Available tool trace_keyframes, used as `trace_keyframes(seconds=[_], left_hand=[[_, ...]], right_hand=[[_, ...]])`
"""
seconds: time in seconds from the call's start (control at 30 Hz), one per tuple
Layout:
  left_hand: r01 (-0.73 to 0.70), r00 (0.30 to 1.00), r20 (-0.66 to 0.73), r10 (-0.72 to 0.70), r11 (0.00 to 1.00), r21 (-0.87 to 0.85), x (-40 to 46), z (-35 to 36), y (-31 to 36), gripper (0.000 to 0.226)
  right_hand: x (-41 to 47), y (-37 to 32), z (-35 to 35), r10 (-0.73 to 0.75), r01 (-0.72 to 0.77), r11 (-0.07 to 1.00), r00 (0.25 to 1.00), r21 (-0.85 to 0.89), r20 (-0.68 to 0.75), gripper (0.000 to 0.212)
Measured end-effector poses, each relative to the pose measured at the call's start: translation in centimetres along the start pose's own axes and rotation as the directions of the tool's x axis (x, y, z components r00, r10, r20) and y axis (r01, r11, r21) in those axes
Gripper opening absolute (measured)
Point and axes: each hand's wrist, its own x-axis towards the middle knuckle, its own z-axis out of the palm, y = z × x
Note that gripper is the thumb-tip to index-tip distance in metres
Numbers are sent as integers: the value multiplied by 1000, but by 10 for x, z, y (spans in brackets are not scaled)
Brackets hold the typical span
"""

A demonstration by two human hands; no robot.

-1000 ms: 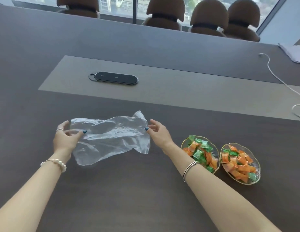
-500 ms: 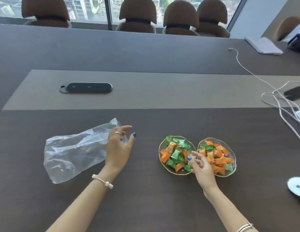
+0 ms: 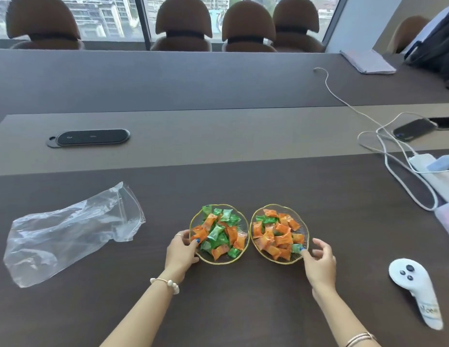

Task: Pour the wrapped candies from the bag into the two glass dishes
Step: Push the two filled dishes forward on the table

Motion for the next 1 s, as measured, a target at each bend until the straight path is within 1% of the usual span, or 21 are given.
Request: trace_keyframes(seconds=[0.07,0.1,0.17,0.23,0.33,0.47,0.6,0.77,0.9,1.0], left_hand=[[2,1000,-16,-2,1000,-21,1,5,0,31],[2,1000,-23,-2,1000,-30,0,7,2,30],[-1,999,-40,-1,999,-42,-2,9,4,29],[-3,998,-62,-1,998,-62,-4,10,4,30],[6,996,-89,-18,991,-133,-5,11,7,31],[-38,988,-154,1,971,-236,4,13,32,27],[-103,980,-197,36,934,-341,31,14,87,26],[-149,971,-231,60,908,-391,91,16,151,22],[-158,966,-253,51,893,-421,161,16,180,27],[-142,966,-258,30,894,-425,207,18,190,28]], right_hand=[[15,4,-5,71,-71,997,994,-5,81,44],[21,5,-5,84,-88,996,988,22,129,43],[30,2,-5,88,-99,994,974,41,207,34],[38,0,-6,75,-84,996,967,25,244,26],[50,-5,-8,56,-77,995,956,63,286,23],[74,-34,-7,13,-50,992,951,112,309,21],[112,-93,12,-55,1,986,948,168,314,18],[170,-158,67,-93,21,971,951,239,293,23],[210,-187,126,-50,-46,952,952,303,303,30],[233,-197,165,-29,-60,950,961,307,275,31]])
